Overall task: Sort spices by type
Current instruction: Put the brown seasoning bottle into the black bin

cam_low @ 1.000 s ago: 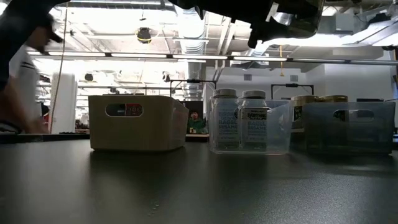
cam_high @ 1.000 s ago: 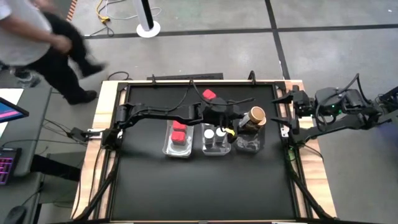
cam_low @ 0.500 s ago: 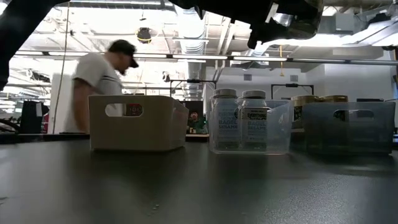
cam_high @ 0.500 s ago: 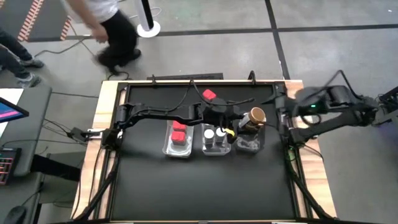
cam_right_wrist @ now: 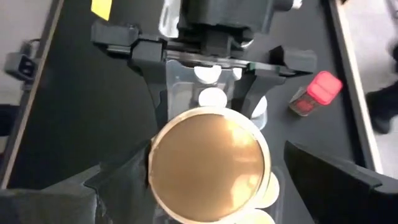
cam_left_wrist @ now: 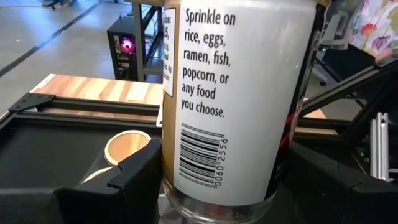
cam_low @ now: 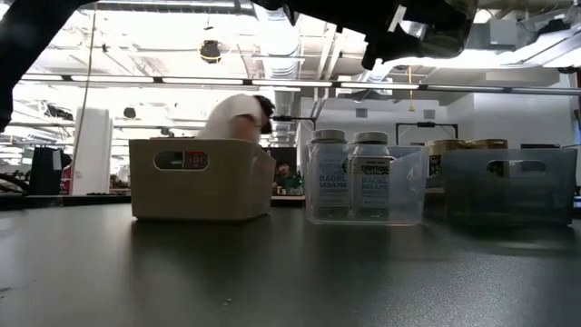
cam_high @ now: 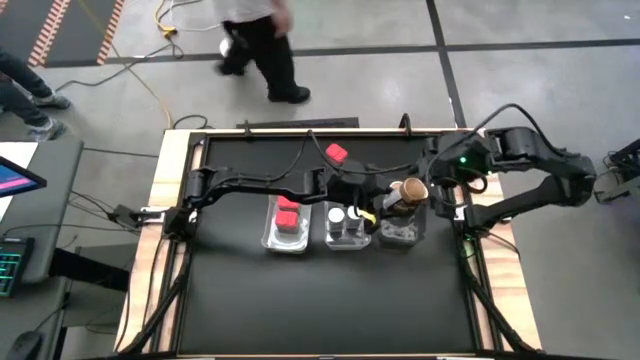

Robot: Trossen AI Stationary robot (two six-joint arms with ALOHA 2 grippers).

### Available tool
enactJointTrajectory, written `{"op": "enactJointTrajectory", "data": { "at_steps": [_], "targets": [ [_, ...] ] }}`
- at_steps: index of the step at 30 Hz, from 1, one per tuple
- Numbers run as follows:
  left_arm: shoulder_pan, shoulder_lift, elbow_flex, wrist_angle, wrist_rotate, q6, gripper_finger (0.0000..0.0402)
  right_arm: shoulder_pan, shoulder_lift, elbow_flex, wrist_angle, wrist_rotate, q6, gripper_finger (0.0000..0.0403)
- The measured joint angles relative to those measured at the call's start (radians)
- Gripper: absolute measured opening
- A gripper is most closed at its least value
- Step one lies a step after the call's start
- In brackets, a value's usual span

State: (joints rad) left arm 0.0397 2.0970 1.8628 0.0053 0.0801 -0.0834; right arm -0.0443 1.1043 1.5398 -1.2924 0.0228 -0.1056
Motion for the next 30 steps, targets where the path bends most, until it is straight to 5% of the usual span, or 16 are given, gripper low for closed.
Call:
{"op": "enactJointTrajectory", "data": {
  "at_steps": [16,24,30],
  "targets": [
    [-0.006,-0.002,0.000,-0.014,0.006,0.041,0.0279,-0.015,0.061,0.000,-0.065,-0.058,-0.001,0.0382],
    [-0.005,-0.002,0.000,-0.017,0.004,0.029,0.0279,-0.015,0.061,0.000,-0.074,-0.073,-0.016,0.0303],
    [-0.007,-0.002,0.000,-0.023,0.001,-0.014,0.0280,-0.015,0.061,0.000,-0.084,-0.082,-0.015,0.0302]
  ]
}}
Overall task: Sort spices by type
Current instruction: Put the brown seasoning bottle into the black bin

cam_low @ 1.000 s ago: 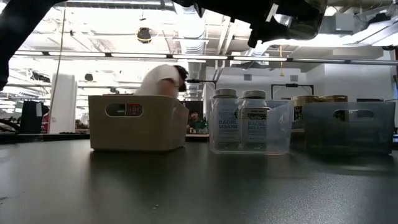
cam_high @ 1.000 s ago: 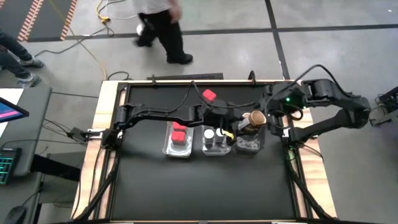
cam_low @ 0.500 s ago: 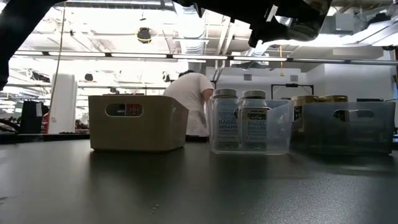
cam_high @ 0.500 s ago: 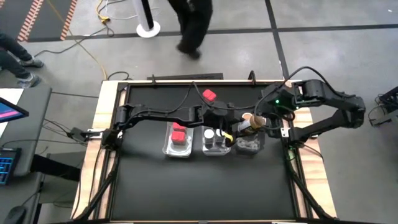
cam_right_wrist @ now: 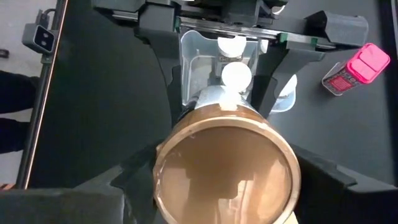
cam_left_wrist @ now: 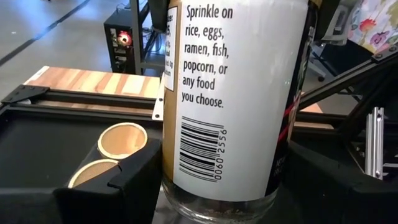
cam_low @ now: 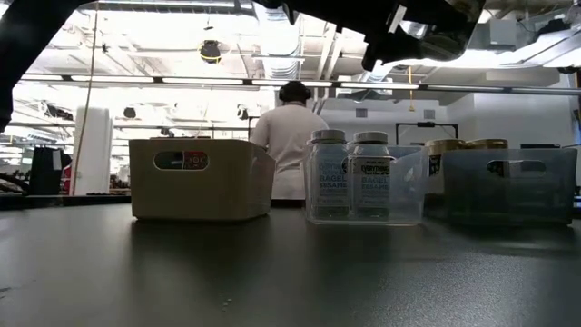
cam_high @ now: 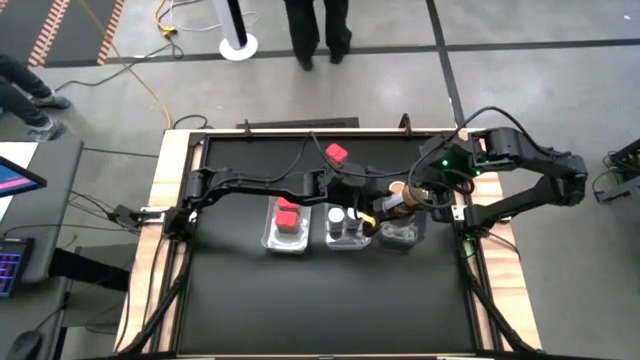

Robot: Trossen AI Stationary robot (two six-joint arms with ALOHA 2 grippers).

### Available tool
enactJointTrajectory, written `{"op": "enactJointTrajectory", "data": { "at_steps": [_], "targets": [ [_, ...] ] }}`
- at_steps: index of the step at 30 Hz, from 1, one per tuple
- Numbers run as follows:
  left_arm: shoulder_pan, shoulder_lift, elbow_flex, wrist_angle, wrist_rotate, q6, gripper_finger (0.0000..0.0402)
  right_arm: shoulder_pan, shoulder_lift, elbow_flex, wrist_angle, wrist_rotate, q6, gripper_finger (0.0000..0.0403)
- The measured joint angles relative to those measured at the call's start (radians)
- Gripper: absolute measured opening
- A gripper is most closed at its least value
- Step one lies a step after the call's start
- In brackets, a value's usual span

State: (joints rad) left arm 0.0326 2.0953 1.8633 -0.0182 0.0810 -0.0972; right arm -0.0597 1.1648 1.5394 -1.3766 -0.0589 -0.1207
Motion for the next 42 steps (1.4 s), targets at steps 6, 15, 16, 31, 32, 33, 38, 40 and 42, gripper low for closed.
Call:
{"op": "enactJointTrajectory", "data": {
  "at_steps": [6,15,16,31,32,33,38,40,42],
  "targets": [
    [0.000,0.000,0.000,-0.009,-0.001,-0.012,0.0280,0.000,0.000,-0.001,0.000,-0.001,0.011,0.0302],
    [0.000,0.000,0.000,-0.027,-0.012,-0.009,0.0311,0.000,0.001,-0.001,-0.002,0.001,0.016,0.0302],
    [0.000,0.000,0.000,-0.030,-0.013,-0.009,0.0321,0.000,0.001,-0.001,-0.008,0.002,0.016,0.0302],
    [0.021,-0.118,0.001,-0.263,-0.012,0.065,0.0353,-0.115,-0.122,0.000,-0.172,0.044,0.129,0.0302],
    [0.024,-0.123,-0.001,-0.289,-0.012,0.075,0.0353,-0.120,-0.125,0.000,-0.198,0.067,0.144,0.0302],
    [0.026,-0.128,-0.009,-0.309,-0.011,0.088,0.0353,-0.122,-0.126,-0.002,-0.209,0.083,0.162,0.0302],
    [0.040,-0.266,-0.259,-0.118,-0.013,0.058,0.0353,-0.076,-0.105,-0.032,-0.199,0.096,0.253,0.0302],
    [0.045,-0.360,-0.435,0.017,-0.012,0.018,0.0353,-0.050,-0.085,-0.039,-0.193,0.100,0.281,0.0302],
    [0.050,-0.463,-0.612,0.150,-0.012,-0.010,0.0353,-0.024,-0.065,-0.043,-0.193,0.113,0.308,0.0302]
  ]
}}
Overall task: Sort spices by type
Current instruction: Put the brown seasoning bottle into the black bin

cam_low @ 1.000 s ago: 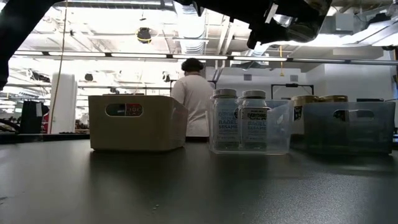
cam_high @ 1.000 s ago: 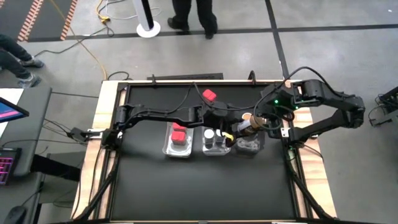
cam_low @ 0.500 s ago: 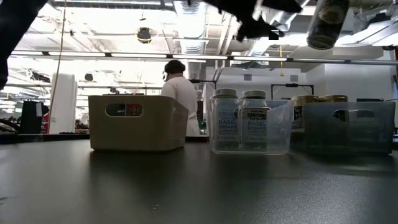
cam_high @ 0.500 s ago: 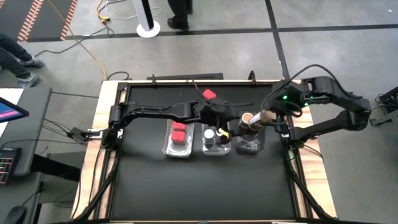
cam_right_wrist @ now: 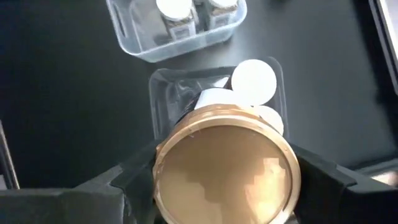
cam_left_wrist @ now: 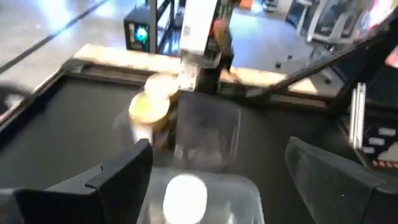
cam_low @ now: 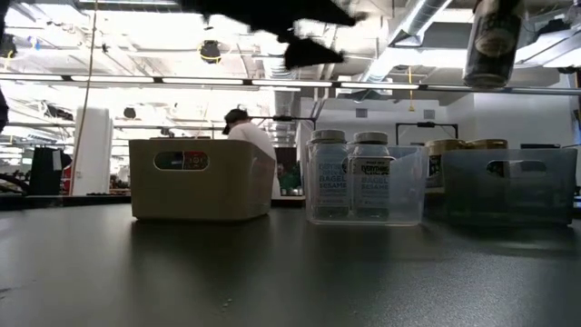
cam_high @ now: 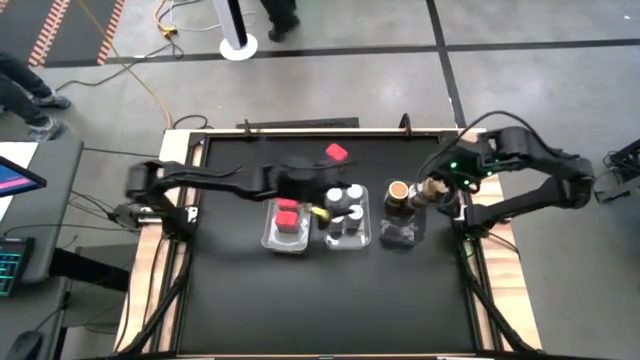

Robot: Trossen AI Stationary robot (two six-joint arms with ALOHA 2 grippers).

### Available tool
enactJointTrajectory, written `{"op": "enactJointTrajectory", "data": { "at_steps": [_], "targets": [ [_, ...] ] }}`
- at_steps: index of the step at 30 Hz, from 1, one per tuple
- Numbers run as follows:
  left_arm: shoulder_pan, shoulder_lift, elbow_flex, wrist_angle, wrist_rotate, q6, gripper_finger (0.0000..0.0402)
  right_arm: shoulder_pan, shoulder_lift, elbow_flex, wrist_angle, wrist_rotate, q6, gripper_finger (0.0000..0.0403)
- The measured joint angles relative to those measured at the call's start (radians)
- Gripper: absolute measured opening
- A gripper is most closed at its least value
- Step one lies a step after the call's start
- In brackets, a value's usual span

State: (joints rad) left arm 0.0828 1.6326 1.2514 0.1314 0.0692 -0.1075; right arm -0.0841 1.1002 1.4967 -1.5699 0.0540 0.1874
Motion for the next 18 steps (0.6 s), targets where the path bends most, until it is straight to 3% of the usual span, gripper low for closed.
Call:
{"op": "enactJointTrajectory", "data": {
  "at_steps": [3,7,13,18],
  "targets": [
    [0.007,-0.153,-0.180,0.079,-0.021,-0.003,0.0353,0.030,0.035,0.000,0.000,0.026,0.053,0.0302],
    [0.007,-0.319,-0.306,0.090,-0.085,0.005,0.0353,0.071,0.075,-0.030,0.027,0.050,0.113,0.0302],
    [0.004,-0.470,-0.370,0.024,-0.089,0.024,0.0353,0.134,0.114,-0.185,0.153,0.050,0.192,0.0302],
    [0.004,-0.512,-0.371,-0.081,-0.089,0.061,0.0353,0.171,0.117,-0.297,0.306,0.049,0.218,0.0302]
  ]
}}
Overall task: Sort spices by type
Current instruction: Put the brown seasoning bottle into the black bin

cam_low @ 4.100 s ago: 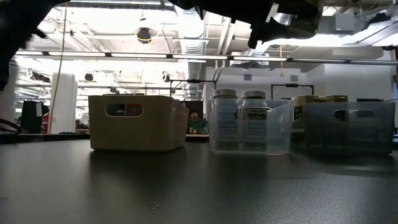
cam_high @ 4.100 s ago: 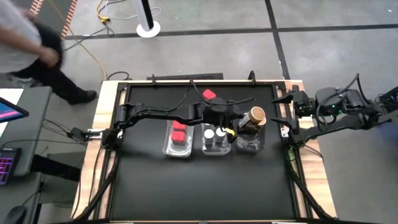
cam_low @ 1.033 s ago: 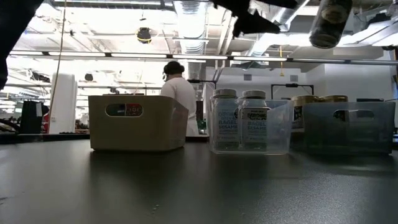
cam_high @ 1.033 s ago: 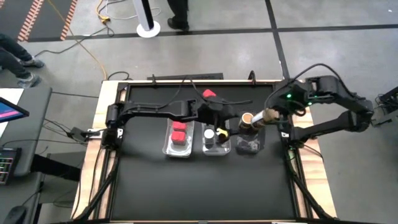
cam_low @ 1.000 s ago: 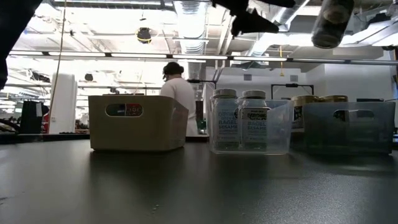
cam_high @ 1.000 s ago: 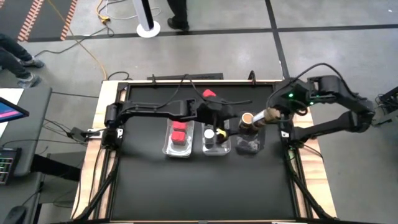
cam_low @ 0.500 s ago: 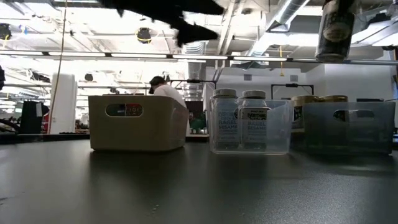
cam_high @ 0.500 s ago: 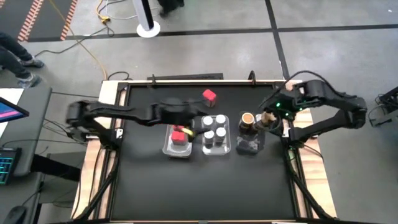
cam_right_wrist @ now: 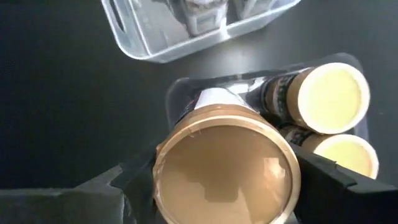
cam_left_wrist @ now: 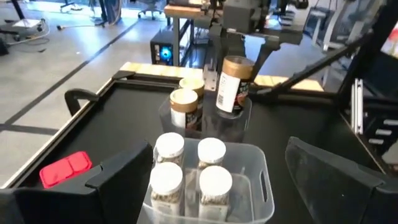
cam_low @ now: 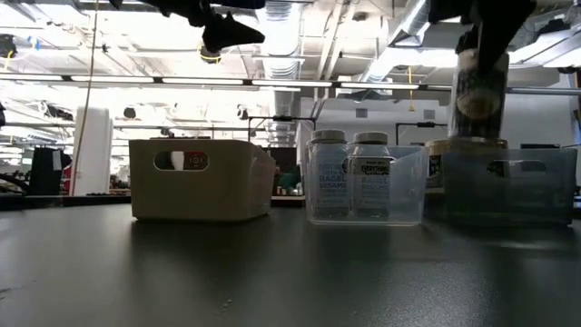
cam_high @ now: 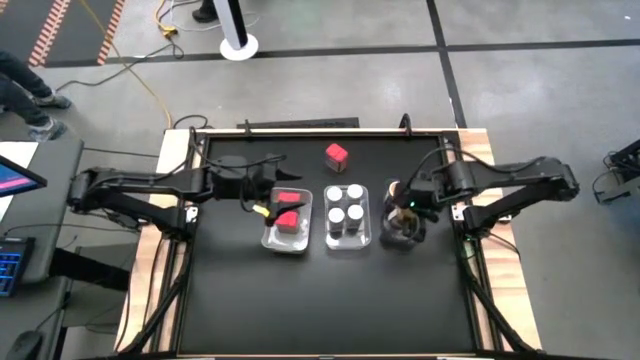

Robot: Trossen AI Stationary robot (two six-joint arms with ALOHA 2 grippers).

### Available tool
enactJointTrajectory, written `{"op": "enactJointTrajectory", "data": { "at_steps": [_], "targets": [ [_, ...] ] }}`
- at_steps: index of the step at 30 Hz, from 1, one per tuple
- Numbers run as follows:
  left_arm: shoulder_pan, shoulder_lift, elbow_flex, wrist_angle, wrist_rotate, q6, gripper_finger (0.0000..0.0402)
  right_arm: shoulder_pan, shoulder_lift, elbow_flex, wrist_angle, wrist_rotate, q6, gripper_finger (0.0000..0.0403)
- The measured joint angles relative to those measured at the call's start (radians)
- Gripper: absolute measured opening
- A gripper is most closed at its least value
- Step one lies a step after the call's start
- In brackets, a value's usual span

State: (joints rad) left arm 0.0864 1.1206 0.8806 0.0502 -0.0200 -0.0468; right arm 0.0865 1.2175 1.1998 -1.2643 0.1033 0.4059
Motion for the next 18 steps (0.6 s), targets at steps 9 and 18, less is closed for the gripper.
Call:
{"op": "enactJointTrajectory", "data": {
  "at_steps": [9,18],
  "targets": [
    [0.000,0.010,0.000,-0.047,0.000,0.008,0.0353,-0.011,0.002,-0.142,0.138,-0.001,-0.040,0.0302],
    [0.000,0.011,0.000,-0.035,-0.043,0.007,0.0353,-0.065,0.011,-0.230,0.233,-0.002,-0.119,0.0302]
  ]
}}
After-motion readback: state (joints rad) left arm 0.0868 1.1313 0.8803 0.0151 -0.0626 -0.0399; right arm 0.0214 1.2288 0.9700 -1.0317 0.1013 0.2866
